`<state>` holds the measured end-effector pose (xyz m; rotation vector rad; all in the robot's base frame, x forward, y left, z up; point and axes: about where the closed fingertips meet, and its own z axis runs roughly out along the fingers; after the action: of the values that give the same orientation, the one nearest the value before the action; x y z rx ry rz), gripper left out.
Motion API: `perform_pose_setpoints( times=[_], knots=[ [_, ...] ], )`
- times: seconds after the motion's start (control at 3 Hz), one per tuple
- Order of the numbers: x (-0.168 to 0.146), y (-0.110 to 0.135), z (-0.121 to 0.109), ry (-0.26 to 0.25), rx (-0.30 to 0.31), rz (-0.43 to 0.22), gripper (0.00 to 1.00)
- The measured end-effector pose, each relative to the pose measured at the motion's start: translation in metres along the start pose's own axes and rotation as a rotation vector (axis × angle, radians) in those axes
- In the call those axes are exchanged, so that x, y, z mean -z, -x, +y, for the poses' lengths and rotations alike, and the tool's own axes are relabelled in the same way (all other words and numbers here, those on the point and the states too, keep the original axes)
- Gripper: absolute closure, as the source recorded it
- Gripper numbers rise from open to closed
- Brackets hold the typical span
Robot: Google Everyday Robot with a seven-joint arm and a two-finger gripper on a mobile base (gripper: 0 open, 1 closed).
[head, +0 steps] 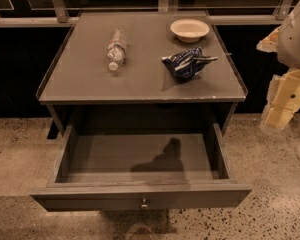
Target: Place blue chip bag into top drawer
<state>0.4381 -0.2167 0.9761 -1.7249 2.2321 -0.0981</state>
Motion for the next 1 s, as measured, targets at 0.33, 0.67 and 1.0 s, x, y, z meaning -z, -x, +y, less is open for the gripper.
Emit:
perform_pose_setpoints(
  times=[0.33, 0.67, 1.0],
  knots=[
    [0.000, 0.000, 0.000, 0.000, 0.000, 0.000, 0.00],
    [-0.003, 0.002, -0.007, -0.012, 0.007, -0.026, 0.00],
    [-0.027, 0.016, -0.040, -0.002, 0.036, -0.133, 0.00]
  ],
)
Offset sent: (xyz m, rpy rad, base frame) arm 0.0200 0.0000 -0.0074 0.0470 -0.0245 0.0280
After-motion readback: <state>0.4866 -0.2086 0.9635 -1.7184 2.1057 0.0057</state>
